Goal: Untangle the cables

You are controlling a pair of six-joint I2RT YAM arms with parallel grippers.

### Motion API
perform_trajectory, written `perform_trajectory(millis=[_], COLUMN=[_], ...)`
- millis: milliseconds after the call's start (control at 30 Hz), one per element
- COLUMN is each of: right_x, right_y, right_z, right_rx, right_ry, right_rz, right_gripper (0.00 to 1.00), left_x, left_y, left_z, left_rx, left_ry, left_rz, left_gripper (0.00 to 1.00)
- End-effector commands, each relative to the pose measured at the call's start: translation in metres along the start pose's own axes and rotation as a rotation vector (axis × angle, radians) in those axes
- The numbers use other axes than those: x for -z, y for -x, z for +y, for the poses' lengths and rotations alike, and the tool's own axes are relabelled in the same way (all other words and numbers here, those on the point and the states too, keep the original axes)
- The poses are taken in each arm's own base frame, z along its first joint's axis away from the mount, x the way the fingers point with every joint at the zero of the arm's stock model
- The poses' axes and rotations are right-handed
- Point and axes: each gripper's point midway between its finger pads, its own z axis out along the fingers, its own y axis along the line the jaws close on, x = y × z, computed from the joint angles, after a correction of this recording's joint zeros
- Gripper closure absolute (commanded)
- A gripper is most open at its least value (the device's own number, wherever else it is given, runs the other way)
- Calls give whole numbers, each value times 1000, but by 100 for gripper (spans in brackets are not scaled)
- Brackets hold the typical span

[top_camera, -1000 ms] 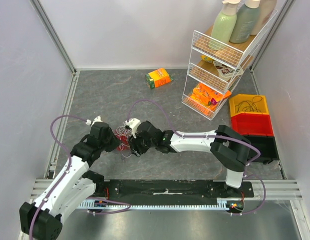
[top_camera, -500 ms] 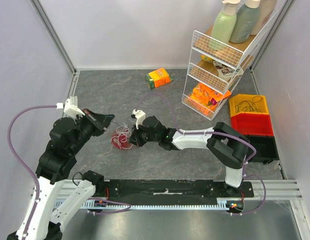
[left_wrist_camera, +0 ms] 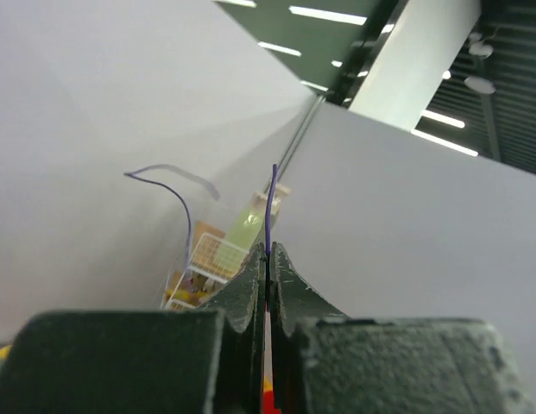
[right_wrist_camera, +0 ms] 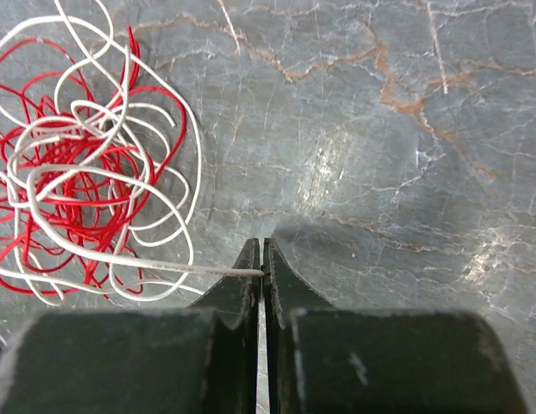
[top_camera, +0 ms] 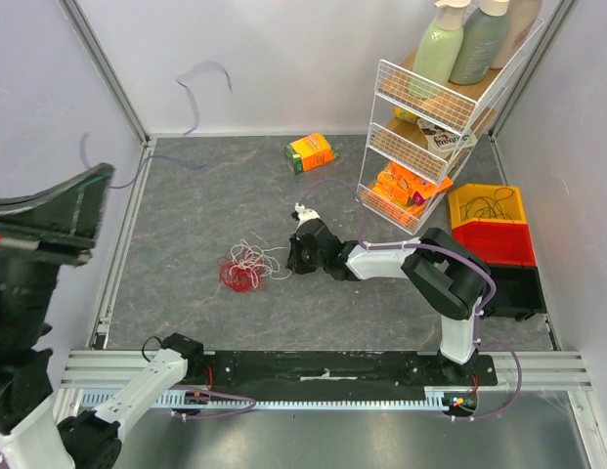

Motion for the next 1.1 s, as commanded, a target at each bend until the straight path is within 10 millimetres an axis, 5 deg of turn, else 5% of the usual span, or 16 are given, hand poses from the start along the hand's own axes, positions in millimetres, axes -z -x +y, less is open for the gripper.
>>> perform_trajectory(millis=[0,167,367,467,600,833,1067], right_x=[2,51,154,189,227,294,273], right_y=[4,28,45,38,30,53,42], right_z=[8,7,-54,-74,-85,-79,-78], right_rx=[74,185,235,203,121,-26,46], right_ry=[-3,-39,-342,-416,-416,-317,-322], right_rz=[16,-35,-125,-148,-222,-485,-391], right_gripper=[90,48,23,21,20,20,17], left_x=[-25,-39,-53,-56,-53,-14,30], left_y=[-2,-60,-162,-217,-265,-387,-498], left_z=[1,40,69,69,64,102,111], left_rx=[-25,79,321,453,433,504,531], left_ry=[-14,77,40,-63,-68,107,175], left_rz=[17,151,391,542,638,865,1102], left_gripper=[98,98,98,98,98,98,98])
